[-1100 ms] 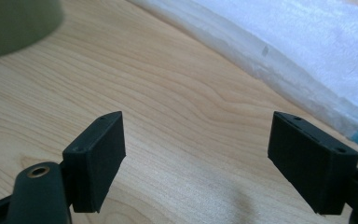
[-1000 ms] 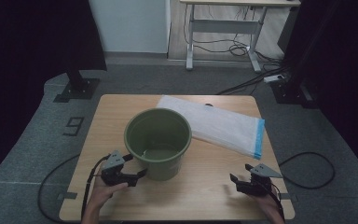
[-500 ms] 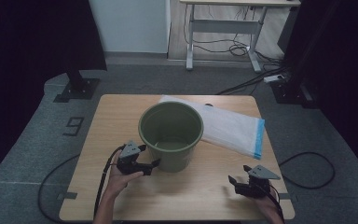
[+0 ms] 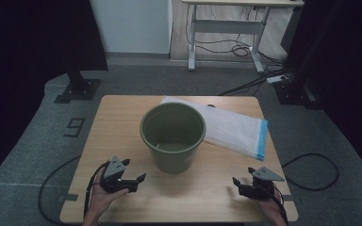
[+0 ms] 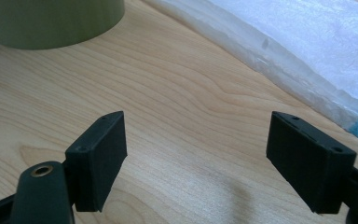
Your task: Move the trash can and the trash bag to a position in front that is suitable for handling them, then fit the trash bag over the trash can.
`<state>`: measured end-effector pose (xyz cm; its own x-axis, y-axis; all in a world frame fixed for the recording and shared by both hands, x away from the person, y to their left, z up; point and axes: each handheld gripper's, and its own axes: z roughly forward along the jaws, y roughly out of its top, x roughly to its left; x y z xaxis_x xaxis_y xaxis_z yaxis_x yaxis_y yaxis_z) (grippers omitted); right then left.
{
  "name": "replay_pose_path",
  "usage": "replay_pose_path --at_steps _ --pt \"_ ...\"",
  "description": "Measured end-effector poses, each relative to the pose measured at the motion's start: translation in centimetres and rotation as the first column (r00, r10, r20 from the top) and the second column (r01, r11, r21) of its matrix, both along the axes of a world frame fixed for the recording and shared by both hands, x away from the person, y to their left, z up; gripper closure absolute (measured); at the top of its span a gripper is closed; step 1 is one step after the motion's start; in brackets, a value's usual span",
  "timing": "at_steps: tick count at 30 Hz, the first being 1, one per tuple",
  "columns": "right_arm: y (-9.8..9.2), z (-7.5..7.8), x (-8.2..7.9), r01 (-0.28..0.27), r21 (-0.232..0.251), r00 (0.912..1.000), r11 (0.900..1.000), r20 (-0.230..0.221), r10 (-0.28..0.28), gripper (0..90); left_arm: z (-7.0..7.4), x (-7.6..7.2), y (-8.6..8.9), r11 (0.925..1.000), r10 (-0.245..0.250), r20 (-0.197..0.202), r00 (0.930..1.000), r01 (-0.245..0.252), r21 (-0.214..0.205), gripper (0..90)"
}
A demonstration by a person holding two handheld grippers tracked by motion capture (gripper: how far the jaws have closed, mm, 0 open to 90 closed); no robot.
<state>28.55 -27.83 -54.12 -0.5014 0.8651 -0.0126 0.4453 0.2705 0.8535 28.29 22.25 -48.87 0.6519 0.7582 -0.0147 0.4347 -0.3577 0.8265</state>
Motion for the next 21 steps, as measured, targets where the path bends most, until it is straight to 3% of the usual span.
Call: replay_pose_path --at_steps 3,6,13,16,20,21 --pt "0.2 0.1 -0.1 -0.007 -0.002 0.9999 1.0000 0.010 0.007 19.8 -0.9 -0.7 1.3 0.9994 0.031 -0.019 0.9993 -0.032 -0.011 14.5" --pt "0.4 0.0 -0.1 -0.008 -0.006 0.9999 1.0000 0.009 0.008 19.8 -1.9 -1.2 2.5 0.9966 0.081 -0.038 0.9960 -0.080 0.020 14.5" --pt "0.3 -0.1 0.2 0.011 -0.010 0.9998 0.9999 0.015 -0.010 19.8 -2.2 -1.2 3.0 0.9953 0.093 -0.042 0.9948 -0.091 0.031 14.5" --pt "0.3 0.2 0.1 -0.003 -0.015 0.9992 0.9999 0.039 0.004 19.8 -2.3 -1.3 3.0 0.9949 0.094 -0.041 0.9947 -0.093 0.039 14.5" --pt "0.5 0.4 0.5 0.011 -0.049 0.9982 0.9987 0.060 -0.008 19.4 -2.4 -1.1 3.0 0.9948 0.095 -0.046 0.9944 -0.094 0.041 14.5" --pt "0.7 0.5 1.2 0.027 -0.090 0.9971 0.9956 0.073 -0.020 18.6 -2.5 -1.0 2.9 0.9947 0.094 -0.050 0.9944 -0.091 0.048 14.5"
